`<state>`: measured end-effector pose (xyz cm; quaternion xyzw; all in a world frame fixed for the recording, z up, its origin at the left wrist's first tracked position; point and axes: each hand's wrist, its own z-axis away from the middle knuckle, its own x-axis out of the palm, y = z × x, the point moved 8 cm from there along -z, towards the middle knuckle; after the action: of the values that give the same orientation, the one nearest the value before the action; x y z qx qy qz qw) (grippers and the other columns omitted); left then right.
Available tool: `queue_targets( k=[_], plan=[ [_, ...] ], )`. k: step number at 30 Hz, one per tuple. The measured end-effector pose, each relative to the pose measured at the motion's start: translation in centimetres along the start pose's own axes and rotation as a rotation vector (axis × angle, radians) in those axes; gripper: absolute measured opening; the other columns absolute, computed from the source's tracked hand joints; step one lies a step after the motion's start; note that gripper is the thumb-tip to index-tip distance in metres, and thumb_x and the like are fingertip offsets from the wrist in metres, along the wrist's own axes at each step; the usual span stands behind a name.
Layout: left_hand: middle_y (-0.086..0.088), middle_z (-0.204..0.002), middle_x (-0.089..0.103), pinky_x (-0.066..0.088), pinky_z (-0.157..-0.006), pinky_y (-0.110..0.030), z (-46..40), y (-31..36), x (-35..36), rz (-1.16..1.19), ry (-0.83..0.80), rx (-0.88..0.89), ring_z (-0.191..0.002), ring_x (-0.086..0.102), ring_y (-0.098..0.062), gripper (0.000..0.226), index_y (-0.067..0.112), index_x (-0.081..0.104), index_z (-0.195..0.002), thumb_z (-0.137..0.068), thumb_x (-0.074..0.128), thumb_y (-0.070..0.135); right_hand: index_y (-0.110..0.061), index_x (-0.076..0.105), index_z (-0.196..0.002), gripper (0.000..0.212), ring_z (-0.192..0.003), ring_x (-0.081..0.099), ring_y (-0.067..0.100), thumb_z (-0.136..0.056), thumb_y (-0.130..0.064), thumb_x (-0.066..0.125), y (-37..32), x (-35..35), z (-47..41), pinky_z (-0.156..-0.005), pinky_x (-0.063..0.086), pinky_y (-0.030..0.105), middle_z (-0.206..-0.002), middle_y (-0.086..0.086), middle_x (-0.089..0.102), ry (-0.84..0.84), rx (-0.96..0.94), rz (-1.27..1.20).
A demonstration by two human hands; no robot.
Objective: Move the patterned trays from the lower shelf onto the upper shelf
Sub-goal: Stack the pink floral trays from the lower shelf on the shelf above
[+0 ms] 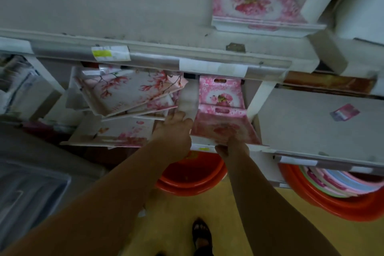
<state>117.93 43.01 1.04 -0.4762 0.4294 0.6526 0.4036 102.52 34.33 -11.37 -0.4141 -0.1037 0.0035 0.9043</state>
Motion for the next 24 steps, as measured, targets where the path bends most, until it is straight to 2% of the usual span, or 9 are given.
queue_targets(
  k=[2,6,9,11,13,16,19,21,24],
  plan=[
    [-0.007,-0.143,0.039,0.037,-0.104,-0.048,1.1,0.6,-0.9,0.005,0.028,0.046,-0.132,0.035,-0.031,0.039,0.017,0.046,-0.129,-0.090,0.047,0.021,-0.013,0.066,-0.094,0.013,-0.076,0.066,0.016,-0.095,-0.015,0.053,-0.5,-0.2,1.5,-0.071,0.058,0.033,-0.090,0.003,0.066,-0.007,-0.050,0.020],
    [-0.009,-0.133,0.051,0.038,-0.099,-0.046,3.3,2.4,-1.8,-0.026,0.016,0.128,-0.123,0.046,-0.031,0.040,0.019,0.044,-0.127,-0.091,0.052,0.033,-0.011,0.057,-0.082,0.017,-0.075,0.066,0.024,-0.098,-0.013,0.050,-1.2,-0.9,4.7,-0.069,0.060,0.036,-0.085,0.011,0.064,0.047,-0.046,-0.067],
    [-0.007,-0.129,0.055,0.037,-0.099,-0.046,4.6,3.6,-2.4,-0.113,0.043,0.163,-0.120,0.049,-0.029,0.045,0.020,0.043,-0.128,-0.089,0.056,0.038,-0.002,0.061,-0.090,0.023,-0.074,0.067,0.032,-0.099,-0.021,0.053,-1.4,-0.4,8.0,-0.062,0.058,0.038,-0.078,0.018,0.070,0.049,-0.018,-0.032],
    [-0.006,-0.128,0.057,0.039,-0.096,-0.044,5.4,4.3,-2.7,-0.149,0.060,0.179,-0.118,0.051,-0.029,0.048,0.020,0.041,-0.131,-0.089,0.057,0.037,0.002,0.063,-0.103,0.030,-0.079,0.069,0.033,-0.098,-0.027,0.054,-1.8,0.0,9.8,-0.055,0.057,0.033,-0.083,0.020,0.072,0.008,-0.011,0.037],
    [-0.004,-0.128,0.056,0.041,-0.095,-0.041,6.1,4.5,-2.7,-0.150,0.073,0.181,-0.117,0.052,-0.027,0.046,0.022,0.044,-0.131,-0.090,0.058,0.036,0.003,0.064,-0.106,0.034,-0.080,0.070,0.032,-0.096,-0.030,0.058,-2.3,-0.2,11.4,-0.050,0.057,0.029,-0.085,0.020,0.073,-0.010,-0.040,0.056],
    [-0.002,-0.129,0.058,0.045,-0.095,-0.037,7.1,4.6,-2.3,-0.024,0.055,0.195,-0.117,0.053,-0.023,0.037,0.024,0.054,-0.127,-0.091,0.059,0.033,0.001,0.066,-0.103,0.037,-0.083,0.071,0.033,-0.092,-0.034,0.065,-2.5,-0.9,12.8,-0.055,0.059,0.031,-0.084,0.019,0.074,-0.028,-0.064,0.035],
    [-0.005,-0.126,0.061,0.044,-0.088,-0.031,7.8,5.3,-2.0,0.052,0.017,0.217,-0.111,0.056,-0.023,0.030,0.024,0.057,-0.125,-0.095,0.055,0.026,0.001,0.065,-0.104,0.038,-0.084,0.072,0.033,-0.093,-0.035,0.064,-2.2,-1.5,14.0,-0.055,0.060,0.032,-0.087,0.019,0.075,-0.033,-0.042,0.025],
    [-0.004,-0.126,0.062,0.041,-0.081,-0.028,8.2,5.8,-2.4,0.062,0.052,0.211,-0.110,0.056,-0.022,0.032,0.026,0.057,-0.127,-0.095,0.055,0.023,-0.002,0.068,-0.098,0.037,-0.083,0.072,0.032,-0.094,-0.038,0.063,-2.2,-1.9,14.6,-0.054,0.059,0.030,-0.083,0.016,0.076,-0.036,-0.039,0.030],
    [0.001,-0.121,0.064,0.036,-0.072,-0.024,9.0,6.4,-3.0,0.053,0.110,0.193,-0.103,0.058,-0.015,0.031,0.031,0.058,-0.124,-0.095,0.056,0.021,-0.005,0.077,-0.075,0.048,-0.081,0.073,0.030,-0.092,-0.047,0.061,-2.5,-2.8,15.3,-0.055,0.059,0.029,-0.081,0.015,0.076,-0.069,-0.061,0.110]
  ],
)
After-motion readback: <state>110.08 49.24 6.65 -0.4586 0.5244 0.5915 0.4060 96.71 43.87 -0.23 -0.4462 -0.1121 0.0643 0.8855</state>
